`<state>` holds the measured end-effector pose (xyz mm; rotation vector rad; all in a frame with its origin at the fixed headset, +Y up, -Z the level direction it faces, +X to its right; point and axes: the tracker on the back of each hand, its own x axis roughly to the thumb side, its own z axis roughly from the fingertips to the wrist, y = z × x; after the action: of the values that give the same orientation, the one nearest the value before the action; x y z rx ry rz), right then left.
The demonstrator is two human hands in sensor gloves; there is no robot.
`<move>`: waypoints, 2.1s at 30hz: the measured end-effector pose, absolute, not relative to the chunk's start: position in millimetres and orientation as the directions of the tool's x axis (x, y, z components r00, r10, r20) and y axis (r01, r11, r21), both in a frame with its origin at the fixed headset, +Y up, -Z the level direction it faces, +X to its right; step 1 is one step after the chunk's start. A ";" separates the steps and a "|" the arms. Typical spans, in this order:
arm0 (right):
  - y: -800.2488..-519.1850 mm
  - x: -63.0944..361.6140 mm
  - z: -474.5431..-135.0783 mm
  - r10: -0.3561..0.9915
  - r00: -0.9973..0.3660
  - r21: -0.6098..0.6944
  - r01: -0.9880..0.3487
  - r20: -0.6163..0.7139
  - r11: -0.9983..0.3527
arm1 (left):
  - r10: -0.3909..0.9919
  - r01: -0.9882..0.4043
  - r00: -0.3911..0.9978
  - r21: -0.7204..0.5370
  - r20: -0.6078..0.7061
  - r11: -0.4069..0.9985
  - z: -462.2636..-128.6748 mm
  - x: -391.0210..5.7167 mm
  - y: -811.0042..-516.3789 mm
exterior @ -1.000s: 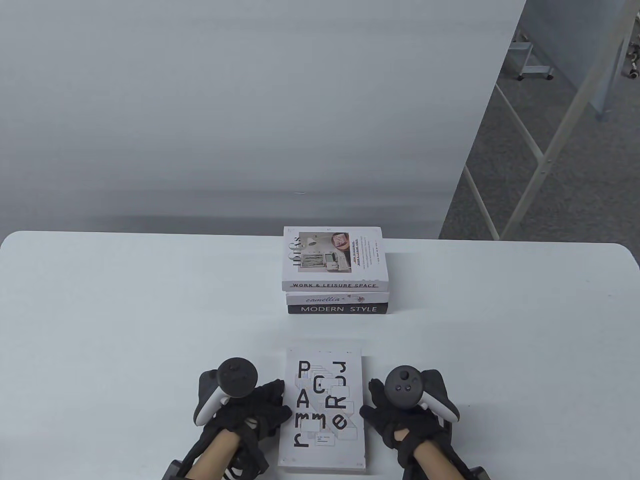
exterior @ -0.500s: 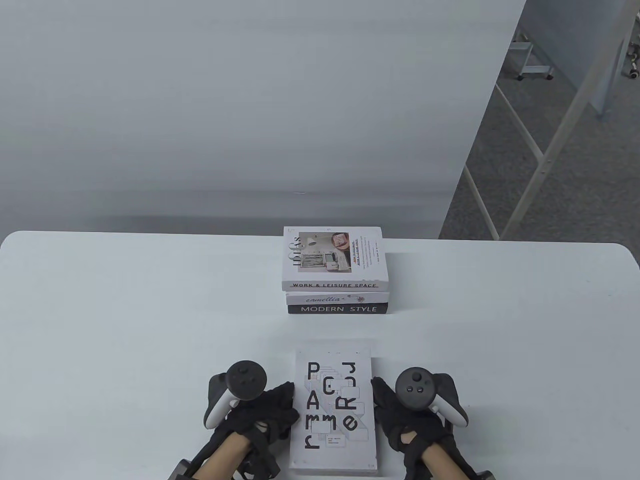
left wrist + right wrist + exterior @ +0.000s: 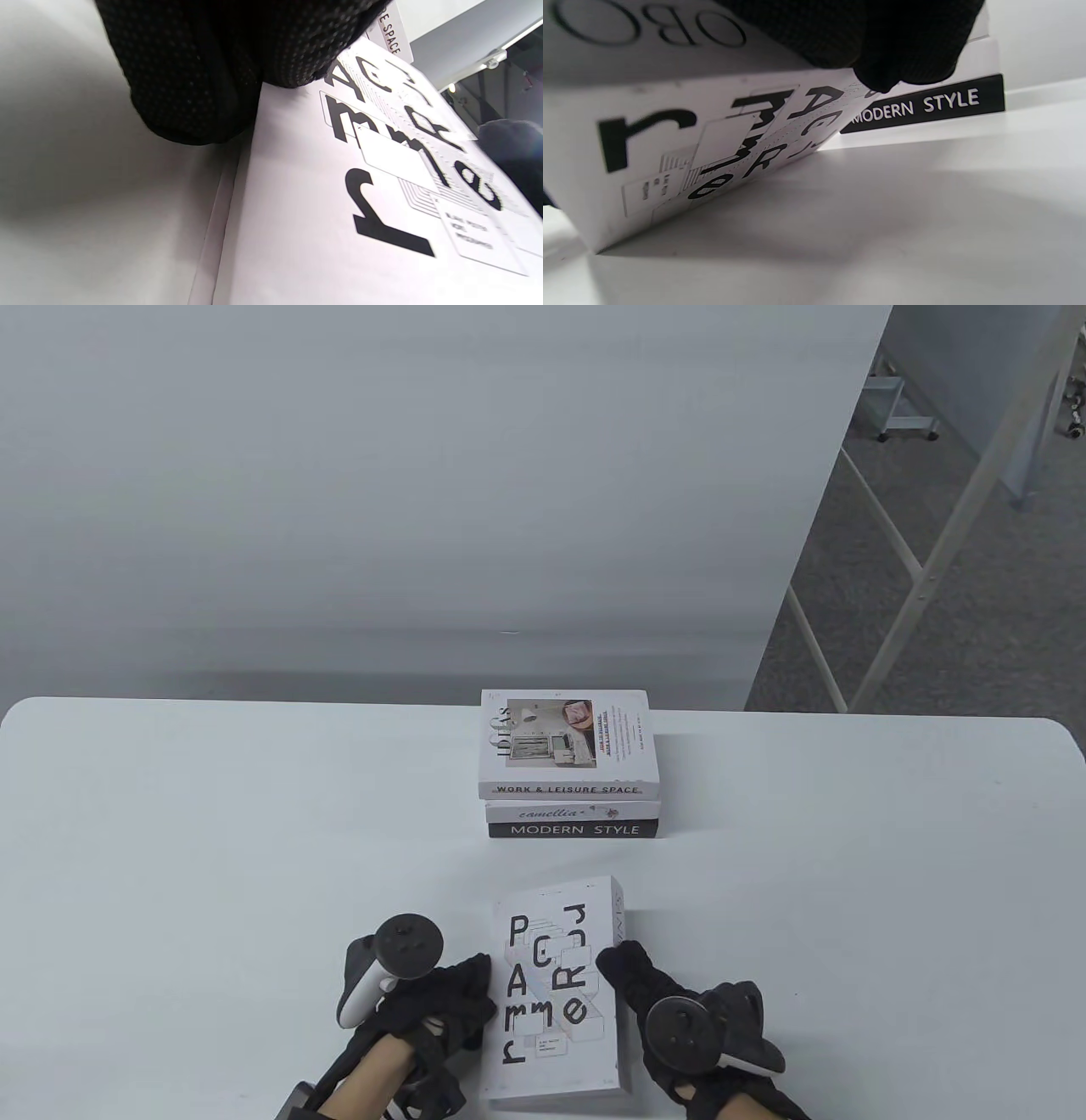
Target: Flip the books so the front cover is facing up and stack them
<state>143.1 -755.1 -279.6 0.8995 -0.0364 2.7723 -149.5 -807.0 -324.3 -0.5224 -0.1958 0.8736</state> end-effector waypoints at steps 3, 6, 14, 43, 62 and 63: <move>-755.5 138.7 -275.2 0.172 -0.769 0.026 -0.198 0.616 -0.980 | 0.769 -0.677 0.637 -0.513 -0.049 0.528 -324.7 -150.7 -806.8; -757.8 134.6 -272.3 0.121 -0.759 0.005 -0.154 0.640 -0.988 | 0.762 -0.668 0.646 -0.515 -0.043 0.537 -325.2 -151.5 -806.2; -758.1 131.8 -268.2 0.029 -0.750 -0.095 -0.122 0.661 -0.988 | 0.689 -0.579 0.724 -0.510 0.036 0.636 -328.5 -147.8 -799.1; -740.1 139.3 -287.9 0.254 -0.832 -0.126 -0.357 0.493 -0.925 | 0.020 -0.063 0.940 0.116 0.342 0.991 -293.3 -200.2 -632.1; -709.6 136.2 -378.4 0.919 -0.392 0.120 -0.911 0.052 -0.395 | 0.066 -0.101 0.947 0.099 0.315 0.990 -284.4 -230.4 -613.9; -707.0 133.0 -387.4 0.931 -0.364 0.121 -0.924 0.015 -0.363 | 0.075 -0.111 0.947 0.097 0.313 0.989 -284.0 -232.1 -613.1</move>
<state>133.0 -707.0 -387.4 0.0951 0.1085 1.9414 -232.1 -613.1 -284.0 0.1142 -0.3141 0.0947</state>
